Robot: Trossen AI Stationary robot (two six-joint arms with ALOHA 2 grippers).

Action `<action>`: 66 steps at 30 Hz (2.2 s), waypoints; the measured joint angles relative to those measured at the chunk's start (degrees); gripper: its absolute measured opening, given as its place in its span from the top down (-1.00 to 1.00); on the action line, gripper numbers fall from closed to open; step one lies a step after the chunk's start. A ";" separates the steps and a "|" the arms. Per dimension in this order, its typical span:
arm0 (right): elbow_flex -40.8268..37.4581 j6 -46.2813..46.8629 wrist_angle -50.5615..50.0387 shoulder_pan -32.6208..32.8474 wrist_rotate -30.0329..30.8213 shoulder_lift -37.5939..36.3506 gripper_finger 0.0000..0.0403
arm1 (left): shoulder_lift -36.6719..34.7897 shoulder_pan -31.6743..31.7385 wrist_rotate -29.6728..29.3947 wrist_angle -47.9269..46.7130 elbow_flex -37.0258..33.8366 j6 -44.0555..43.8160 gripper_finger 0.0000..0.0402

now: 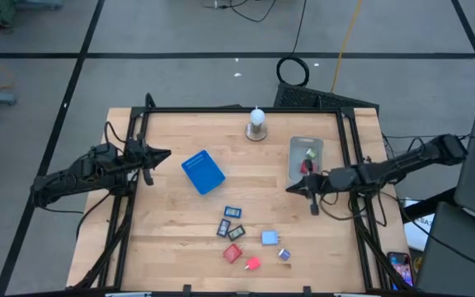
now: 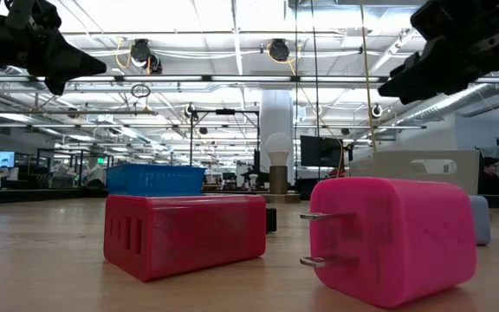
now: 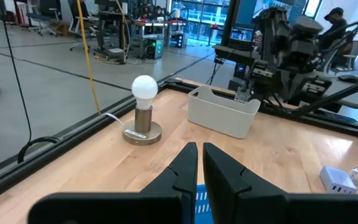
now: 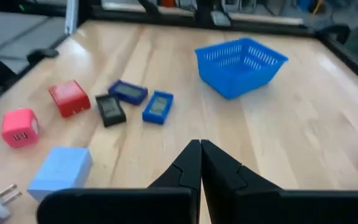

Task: Pick & Place Office items
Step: Put the top blue digital clock into the blue bin

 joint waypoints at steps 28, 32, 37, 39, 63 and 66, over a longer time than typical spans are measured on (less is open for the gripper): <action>0.77 -3.17 -0.30 0.58 1.00 -0.36 1.00 | 10.49 -0.82 5.07 8.67 -0.02 -4.78 0.87; -2.64 -3.59 4.89 0.58 0.98 -0.36 1.00 | 22.78 -2.30 5.73 14.73 2.52 -4.31 0.87; -7.31 -3.67 12.18 0.58 0.96 -0.36 1.00 | 40.90 -4.54 6.24 15.00 10.72 -3.64 0.87; -9.14 -4.35 15.08 0.58 0.98 -0.37 1.00 | 47.60 -5.59 6.55 14.21 14.30 -3.13 0.87; -13.56 -4.47 21.82 0.56 1.00 -0.38 1.00 | 100.71 -19.92 12.11 1.79 48.97 0.28 -0.15; -13.56 -4.47 21.81 0.56 0.98 -0.38 1.00 | 103.05 -20.80 12.60 -0.01 49.82 -0.63 -0.43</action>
